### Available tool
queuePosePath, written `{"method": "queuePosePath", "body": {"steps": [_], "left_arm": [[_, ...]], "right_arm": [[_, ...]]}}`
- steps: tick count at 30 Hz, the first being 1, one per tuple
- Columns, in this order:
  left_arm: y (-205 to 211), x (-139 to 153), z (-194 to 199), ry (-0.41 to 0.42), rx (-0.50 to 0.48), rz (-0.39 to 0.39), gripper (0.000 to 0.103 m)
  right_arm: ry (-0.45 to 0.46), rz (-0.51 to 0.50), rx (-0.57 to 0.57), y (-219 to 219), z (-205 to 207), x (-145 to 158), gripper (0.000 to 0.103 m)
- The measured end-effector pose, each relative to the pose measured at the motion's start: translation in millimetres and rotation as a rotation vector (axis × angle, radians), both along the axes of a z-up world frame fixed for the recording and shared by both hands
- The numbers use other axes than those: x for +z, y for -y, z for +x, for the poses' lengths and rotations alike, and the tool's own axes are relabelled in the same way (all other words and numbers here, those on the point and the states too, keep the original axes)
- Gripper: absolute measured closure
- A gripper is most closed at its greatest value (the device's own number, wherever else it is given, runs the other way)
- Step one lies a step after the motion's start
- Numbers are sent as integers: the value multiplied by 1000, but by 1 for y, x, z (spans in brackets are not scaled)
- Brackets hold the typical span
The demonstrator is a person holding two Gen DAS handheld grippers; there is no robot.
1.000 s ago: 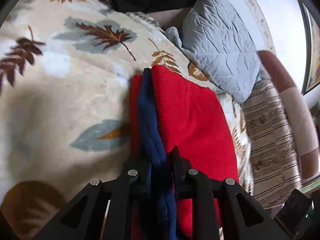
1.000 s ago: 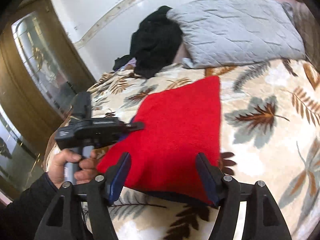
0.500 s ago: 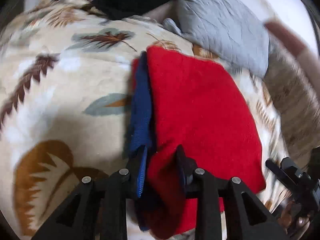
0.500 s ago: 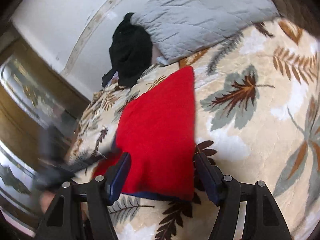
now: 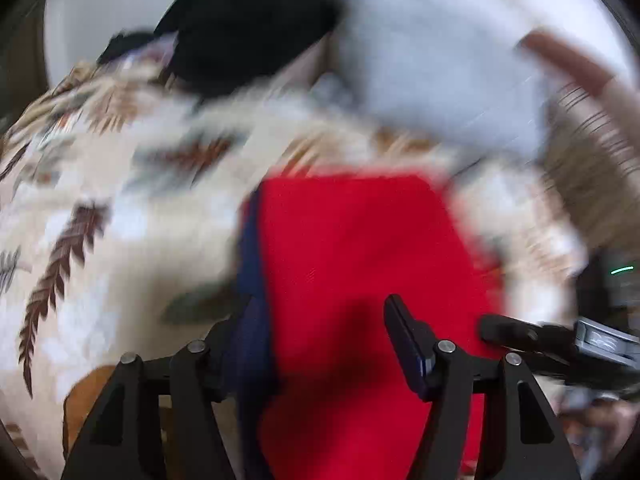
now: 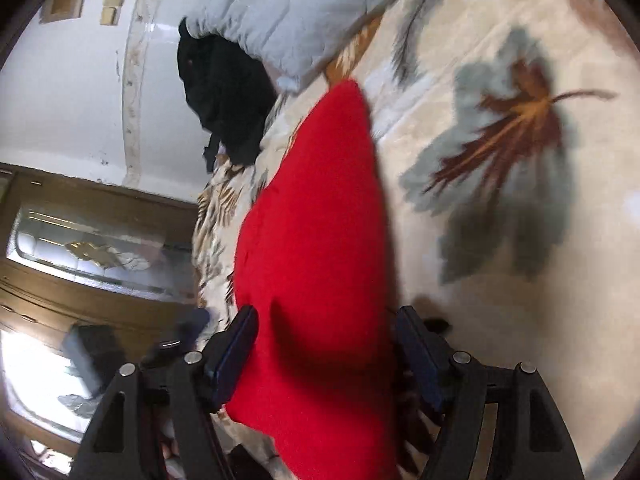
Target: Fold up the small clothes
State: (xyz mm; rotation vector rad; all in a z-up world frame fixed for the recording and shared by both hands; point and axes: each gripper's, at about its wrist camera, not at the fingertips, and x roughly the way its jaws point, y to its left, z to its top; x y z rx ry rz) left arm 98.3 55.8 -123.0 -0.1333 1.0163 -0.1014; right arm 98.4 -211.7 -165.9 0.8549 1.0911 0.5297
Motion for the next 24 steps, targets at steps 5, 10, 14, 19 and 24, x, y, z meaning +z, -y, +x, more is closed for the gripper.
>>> {"method": "queuePosePath", "body": {"steps": [5,10,14,19,24], "left_arm": [[-12,-11,-8,26,19,-38,41],[-17,-14,-11,19,15,-60,39],[-20,-18,-10,16,21,-91,36],[-24,-21,-9,5,29,-120,34],[-23,-24,-8,3,11,-136,32]], "right_arm": [[182,-366,88,-49,-22,48,65],[103,-305,32,-34,-19,26,49],[176,-219,-59,-8,-12,46,25],[6,-104,-18,-10,48,9,53],[214,-499,26,-52,26,51,66]]}}
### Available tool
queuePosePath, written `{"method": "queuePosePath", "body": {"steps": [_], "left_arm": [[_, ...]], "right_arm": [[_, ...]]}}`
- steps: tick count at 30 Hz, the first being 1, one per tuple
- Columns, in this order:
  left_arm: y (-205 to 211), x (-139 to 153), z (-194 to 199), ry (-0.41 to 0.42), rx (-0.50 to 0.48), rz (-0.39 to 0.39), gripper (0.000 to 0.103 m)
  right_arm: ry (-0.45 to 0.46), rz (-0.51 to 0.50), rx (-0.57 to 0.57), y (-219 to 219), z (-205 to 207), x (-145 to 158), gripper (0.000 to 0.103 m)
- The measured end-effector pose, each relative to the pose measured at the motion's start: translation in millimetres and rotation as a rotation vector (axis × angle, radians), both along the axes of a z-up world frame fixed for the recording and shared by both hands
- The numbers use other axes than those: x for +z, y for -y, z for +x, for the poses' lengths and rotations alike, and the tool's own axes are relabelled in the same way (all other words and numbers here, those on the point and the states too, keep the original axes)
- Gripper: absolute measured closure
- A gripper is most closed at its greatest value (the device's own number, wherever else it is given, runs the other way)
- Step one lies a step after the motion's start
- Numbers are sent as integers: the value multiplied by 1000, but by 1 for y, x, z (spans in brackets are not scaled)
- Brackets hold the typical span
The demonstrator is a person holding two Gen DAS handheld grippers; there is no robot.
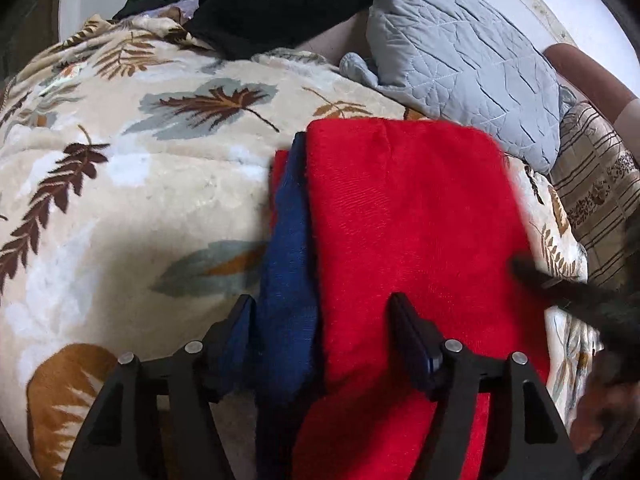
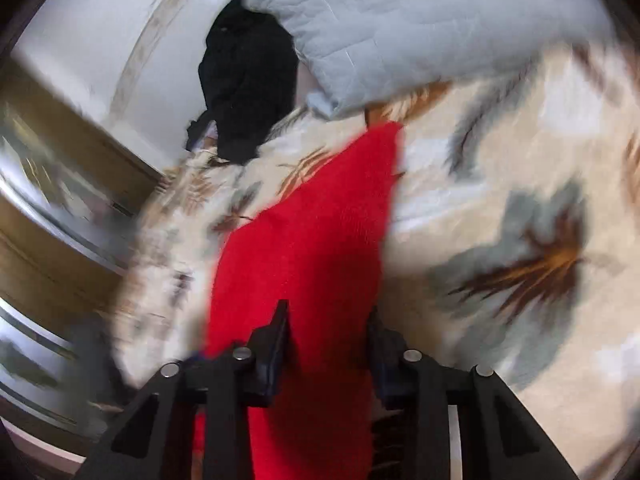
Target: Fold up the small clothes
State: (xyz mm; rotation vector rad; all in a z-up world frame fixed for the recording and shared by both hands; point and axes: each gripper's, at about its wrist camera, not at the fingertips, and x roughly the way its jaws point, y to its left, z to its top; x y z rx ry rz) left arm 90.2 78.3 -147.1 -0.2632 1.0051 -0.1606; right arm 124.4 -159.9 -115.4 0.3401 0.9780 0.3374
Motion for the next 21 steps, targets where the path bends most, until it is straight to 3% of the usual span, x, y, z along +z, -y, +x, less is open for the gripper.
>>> {"method": "queuePosePath", "body": {"steps": [1,3,4,5,7,9,10,11,12,14,15,17,18,21], "left_arm": [[1,0,0,0,5,2,32],[2,4,-1,9,11,24,32],[1,3,-1,8,8,20,32],[0,3,-1,6,9,14,32],[-1,2,-1,1,18,1,32],[1,3,-1,4,21,14,32],[1,3,-2,5,22,17,32],[1,3,-2,0,23,20,32],[0,4,-3,1,24,17,32],[-1,4,-3,-2,23,16,32],[-1,4,-3,-6,24,15,32],[0,3,-3,-8,27,14,32],[1,4,-3,-4,27,20,32],[0,4,-3,-5,26,14,32]], "right_arm": [[-37,-29,-13,2,4,-12,66],[-59,77,-49,17,6,-19,61],[-49,121,-57,21,2,-12,52],[-31,149,-51,24,-5,-4,35],[12,178,-43,32,-25,3,23],[-23,166,-49,34,-35,-7,22],[-86,180,-3,28,-36,-19,23],[-130,187,31,21,-38,-28,47],[-141,176,60,13,-45,-30,57],[-47,46,85,-3,-60,-10,62],[-10,-11,89,-10,-65,-2,62],[-38,-88,86,-15,-60,-14,62],[-43,-75,75,-11,-61,-18,60],[-34,12,29,3,-67,-11,40]]}}
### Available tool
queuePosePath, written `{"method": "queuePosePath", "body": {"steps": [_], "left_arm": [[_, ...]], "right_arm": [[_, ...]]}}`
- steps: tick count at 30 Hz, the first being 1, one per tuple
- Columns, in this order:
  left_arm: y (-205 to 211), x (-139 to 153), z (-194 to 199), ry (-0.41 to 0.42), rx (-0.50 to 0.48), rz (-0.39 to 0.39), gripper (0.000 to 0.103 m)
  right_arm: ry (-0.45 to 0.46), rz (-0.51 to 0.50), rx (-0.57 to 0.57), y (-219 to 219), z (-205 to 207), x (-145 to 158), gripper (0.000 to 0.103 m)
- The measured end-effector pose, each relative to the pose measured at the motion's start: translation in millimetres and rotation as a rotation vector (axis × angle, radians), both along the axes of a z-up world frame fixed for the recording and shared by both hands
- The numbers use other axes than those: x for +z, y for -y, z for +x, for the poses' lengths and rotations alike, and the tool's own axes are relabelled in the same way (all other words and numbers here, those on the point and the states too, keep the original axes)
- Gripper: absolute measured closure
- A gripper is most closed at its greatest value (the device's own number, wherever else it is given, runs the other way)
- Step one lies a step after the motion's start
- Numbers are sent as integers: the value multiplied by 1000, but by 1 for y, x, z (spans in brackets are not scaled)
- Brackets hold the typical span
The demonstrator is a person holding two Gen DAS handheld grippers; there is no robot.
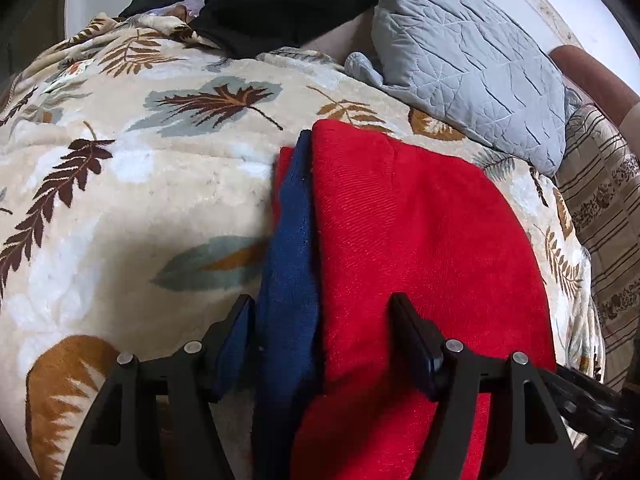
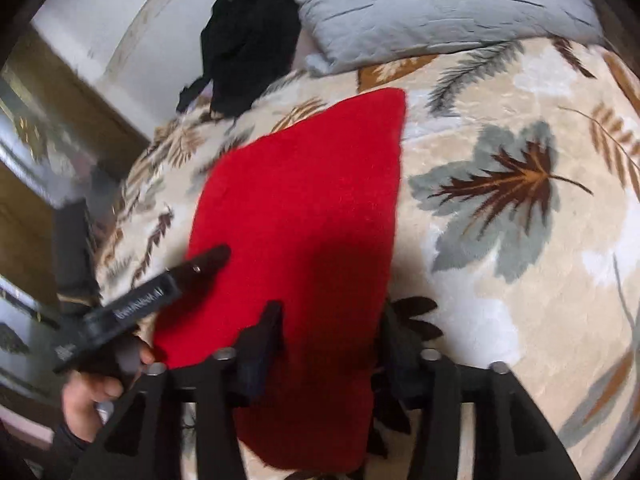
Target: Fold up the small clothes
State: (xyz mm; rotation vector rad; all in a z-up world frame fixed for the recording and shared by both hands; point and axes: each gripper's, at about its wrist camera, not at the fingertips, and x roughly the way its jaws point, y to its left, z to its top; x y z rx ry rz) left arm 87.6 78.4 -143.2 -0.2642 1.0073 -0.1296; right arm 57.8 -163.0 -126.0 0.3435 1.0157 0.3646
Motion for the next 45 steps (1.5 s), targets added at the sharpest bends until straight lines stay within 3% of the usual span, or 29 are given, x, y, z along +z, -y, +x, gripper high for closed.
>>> {"method": "queuePosePath", "body": {"steps": [1,4,5,6,8,10,12,14,15,16,17,19,23,24,26,27,28,30,32,33,35,36,37,41,44,45], "left_arm": [[0,0,0,0,0,-3,32],[0,0,0,2,0,1,30],[0,0,0,-4,0,1,30],[-1,0,0,-11,0,-5,30],[-5,7,-4,-23,13,-19,32],[-15,23,-18,-6,37,-84,33],[-28,36,-42,40,11,-167,33],[-38,26,-60,14,32,-178,33],[-39,5,-64,-68,25,-146,53],[-45,-15,-68,-100,18,-198,59],[-52,-14,-74,-65,36,-246,62],[-56,-7,-76,-85,40,-287,78],[-44,14,-72,-95,1,-228,78],[-43,22,-71,-87,-9,-229,76],[-45,43,-67,-15,-19,-239,55],[-47,50,-63,15,-19,-241,28],[-47,56,-55,43,-12,-235,15],[-46,60,-28,73,-5,-232,15],[-45,50,4,40,-5,-268,15],[-43,36,26,-18,13,-274,15],[-42,6,43,-121,25,-265,71],[-46,-13,48,-187,37,-359,74],[-58,-18,43,-169,67,-446,77],[-60,-14,30,-135,63,-438,78],[-58,-3,28,-137,82,-418,71],[-57,4,27,-126,83,-400,62]], "right_arm": [[-4,23,0,4,-3,3,34],[-4,89,-9,8,-7,-1,30],[-49,89,25,3,-3,-11,35],[-99,61,73,-10,-1,-22,52],[-62,-37,96,-24,-5,-23,57],[-51,-42,82,-24,-6,-16,57],[-74,0,75,-19,-3,-20,52],[-92,53,54,-9,-3,-24,35],[-90,70,53,-5,-4,-25,35],[-87,80,52,-3,-5,-26,35],[-85,86,53,-3,-6,-26,34],[-85,93,60,-4,-8,-25,33],[-75,100,48,-2,-8,-19,30],[-71,102,38,0,-8,-18,30],[-57,132,20,11,-9,-13,25],[-51,146,8,16,-9,-11,24],[-44,158,-7,23,-8,-8,24],[-38,171,-20,30,-3,-6,24],[-41,180,-38,35,5,-5,24],[-40,191,-45,36,8,-5,24],[-42,202,-55,37,13,-6,24],[-46,201,-54,36,14,-7,24],[-52,199,-52,36,14,-8,24],[-61,193,-41,37,10,-14,24],[-75,218,-60,40,11,-17,24],[-65,225,-58,40,10,-15,24]]}}
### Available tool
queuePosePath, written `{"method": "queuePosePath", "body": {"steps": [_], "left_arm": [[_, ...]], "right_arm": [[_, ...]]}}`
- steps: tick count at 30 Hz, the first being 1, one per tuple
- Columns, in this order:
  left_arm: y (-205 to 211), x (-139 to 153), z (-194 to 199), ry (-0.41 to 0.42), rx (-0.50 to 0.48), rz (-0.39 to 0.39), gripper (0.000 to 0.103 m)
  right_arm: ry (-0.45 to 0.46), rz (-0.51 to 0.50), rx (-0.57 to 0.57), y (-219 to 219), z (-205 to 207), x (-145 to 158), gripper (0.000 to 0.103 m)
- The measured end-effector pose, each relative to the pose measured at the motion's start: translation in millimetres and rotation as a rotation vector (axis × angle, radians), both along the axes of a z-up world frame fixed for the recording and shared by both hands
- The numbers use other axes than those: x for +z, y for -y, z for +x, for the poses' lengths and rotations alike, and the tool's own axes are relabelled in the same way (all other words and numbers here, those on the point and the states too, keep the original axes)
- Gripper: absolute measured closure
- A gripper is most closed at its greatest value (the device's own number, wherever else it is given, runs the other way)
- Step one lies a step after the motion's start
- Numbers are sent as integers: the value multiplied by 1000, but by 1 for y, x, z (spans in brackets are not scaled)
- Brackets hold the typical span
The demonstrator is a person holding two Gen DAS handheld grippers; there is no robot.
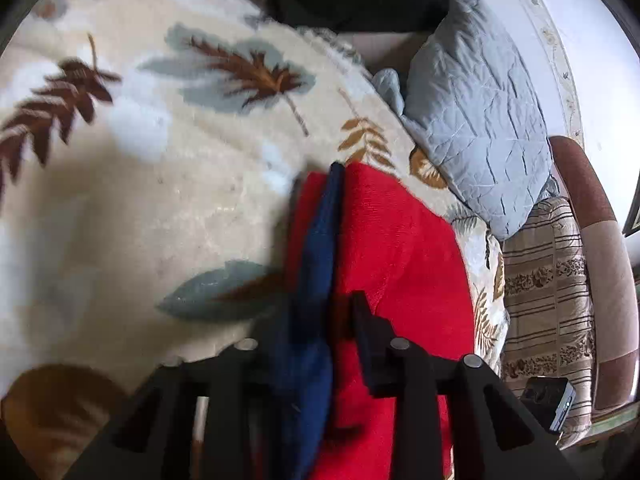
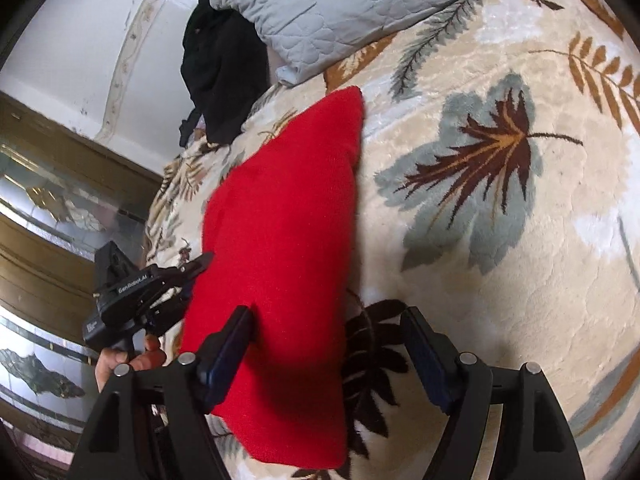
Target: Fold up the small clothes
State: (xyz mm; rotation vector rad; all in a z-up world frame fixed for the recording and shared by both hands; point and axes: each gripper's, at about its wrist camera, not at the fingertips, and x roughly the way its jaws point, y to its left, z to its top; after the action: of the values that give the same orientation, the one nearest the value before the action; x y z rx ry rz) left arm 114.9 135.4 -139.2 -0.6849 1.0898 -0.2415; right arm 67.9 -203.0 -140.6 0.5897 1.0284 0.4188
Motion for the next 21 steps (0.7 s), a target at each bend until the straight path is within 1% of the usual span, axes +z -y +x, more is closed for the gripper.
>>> {"method": "queuePosePath", "body": {"steps": [1,2,3,4,5,6,7,8,9,10,11,12,14,15,16,17,18,19,20,21], "left_arm": [[2,10,-2,22,-9,19,50],[5,16,-5,46,-24,30,45],[9,22,-11,78,-51,48,42],[13,22,-18,103,-71,87,43],[17,18,-24,105,-80,144,53],[21,-4,-24,33,-111,183,79],[16,-13,-26,24,-88,144,77],[7,-14,-28,21,-56,81,77],[5,-8,-29,26,-44,75,78],[7,-1,-32,37,-39,92,78],[12,9,-37,50,-42,135,78],[14,14,-41,54,-40,160,77],[15,23,-56,74,-41,172,61],[14,26,-65,93,-37,170,42],[13,28,-72,104,-26,177,32],[13,28,-82,117,-18,183,32],[15,22,-91,126,-36,212,33],[18,15,-90,109,-50,243,59],[18,0,-87,53,-56,265,75],[12,-20,-87,-1,-50,175,76]], "right_arm": [[10,-2,6,-1,-2,2,24],[16,-9,11,-2,-3,3,24],[17,-12,13,-2,-4,4,24],[15,-9,12,-2,-5,4,24],[13,-5,10,-1,-6,4,24],[14,-3,8,-1,-7,4,24],[15,-1,5,0,-8,3,24],[12,-1,5,0,-8,2,24],[5,-4,4,-1,-8,1,24],[-1,-4,5,-2,-9,1,24],[6,0,7,-3,-12,3,24],[15,1,13,-4,-14,5,24],[26,-5,19,-5,-19,9,24],[28,-2,13,-5,-22,11,24],[29,0,9,-4,-23,12,24],[31,3,4,-3,-26,13,24],[34,3,1,-2,-28,13,24],[34,2,1,-3,-29,13,24],[30,0,4,-3,-31,12,24],[23,-3,6,-4,-31,9,24]]}}
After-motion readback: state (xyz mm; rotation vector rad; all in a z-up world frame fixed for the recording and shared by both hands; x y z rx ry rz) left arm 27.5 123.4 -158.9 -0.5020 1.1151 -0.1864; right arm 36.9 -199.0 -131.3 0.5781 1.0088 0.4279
